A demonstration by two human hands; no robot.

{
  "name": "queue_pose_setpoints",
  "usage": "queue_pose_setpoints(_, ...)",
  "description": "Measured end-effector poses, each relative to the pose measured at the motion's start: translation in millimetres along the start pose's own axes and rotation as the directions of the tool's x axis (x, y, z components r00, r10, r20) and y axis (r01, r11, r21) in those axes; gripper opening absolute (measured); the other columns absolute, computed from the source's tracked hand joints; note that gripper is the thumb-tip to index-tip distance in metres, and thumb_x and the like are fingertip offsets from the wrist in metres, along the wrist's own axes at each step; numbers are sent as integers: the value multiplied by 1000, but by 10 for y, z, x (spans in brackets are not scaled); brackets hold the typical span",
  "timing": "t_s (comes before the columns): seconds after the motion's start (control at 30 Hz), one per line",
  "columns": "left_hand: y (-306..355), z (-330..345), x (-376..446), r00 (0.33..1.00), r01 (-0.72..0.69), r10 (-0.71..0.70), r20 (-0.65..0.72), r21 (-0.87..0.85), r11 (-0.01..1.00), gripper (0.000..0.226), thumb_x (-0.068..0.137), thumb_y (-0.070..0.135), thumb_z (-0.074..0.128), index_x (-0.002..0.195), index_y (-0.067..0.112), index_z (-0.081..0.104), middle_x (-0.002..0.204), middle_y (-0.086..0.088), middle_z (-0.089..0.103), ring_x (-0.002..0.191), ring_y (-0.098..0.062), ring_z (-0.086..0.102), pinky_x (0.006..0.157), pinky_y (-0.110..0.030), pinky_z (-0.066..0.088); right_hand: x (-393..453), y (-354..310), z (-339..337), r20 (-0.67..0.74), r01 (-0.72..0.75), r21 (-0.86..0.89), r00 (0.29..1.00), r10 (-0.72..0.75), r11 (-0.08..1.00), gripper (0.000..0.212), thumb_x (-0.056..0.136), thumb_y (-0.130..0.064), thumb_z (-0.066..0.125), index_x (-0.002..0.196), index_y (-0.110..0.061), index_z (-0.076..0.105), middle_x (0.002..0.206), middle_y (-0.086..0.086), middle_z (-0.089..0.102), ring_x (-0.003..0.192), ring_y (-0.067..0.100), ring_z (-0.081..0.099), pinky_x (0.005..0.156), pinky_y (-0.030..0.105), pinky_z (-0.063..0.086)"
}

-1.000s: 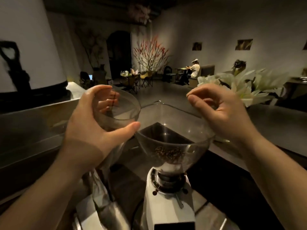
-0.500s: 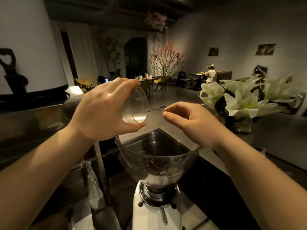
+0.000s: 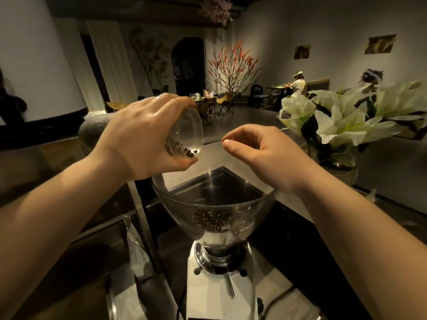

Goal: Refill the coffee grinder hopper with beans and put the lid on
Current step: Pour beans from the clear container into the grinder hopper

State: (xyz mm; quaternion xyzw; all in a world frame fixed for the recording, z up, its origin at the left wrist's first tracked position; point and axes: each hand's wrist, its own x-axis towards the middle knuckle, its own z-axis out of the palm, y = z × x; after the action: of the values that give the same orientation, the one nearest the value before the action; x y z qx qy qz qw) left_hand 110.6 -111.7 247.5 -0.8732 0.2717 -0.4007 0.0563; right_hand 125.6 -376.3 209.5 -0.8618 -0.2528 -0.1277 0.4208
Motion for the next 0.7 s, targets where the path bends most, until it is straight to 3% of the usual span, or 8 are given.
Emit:
queue_pose_setpoints(0.3,-54,13,-27,999,-52,52,6,-10,999,94,76,57,87,149,9,53,140,-14,65,123,-36,64,97,-49,54,0,5,2,-30,0,-17,1000,0,1000,27,104,-53,65,122,-37,76,112,-20,78,108,-2,71,99,35,62)
queue_pose_setpoints(0.6,-71,-21,-28,996,-85,86,25,-28,996,93,76,57,86,150,13,51,141,-11,65,123,-35,66,95,-48,55,10,2,10,-25,-4,-11,1000,4,1000,25,104,-50,67,123,-37,76,112,-20,78,107,-4,71,98,29,61)
queue_pose_setpoints(0.7,-71,-28,-24,995,-93,93,20,-30,995,92,76,64,76,150,15,51,141,-9,65,122,-34,66,93,-47,55,19,14,10,-35,0,-12,999,0,1000,24,104,-50,67,122,-37,76,112,-21,78,106,-6,71,97,27,60)
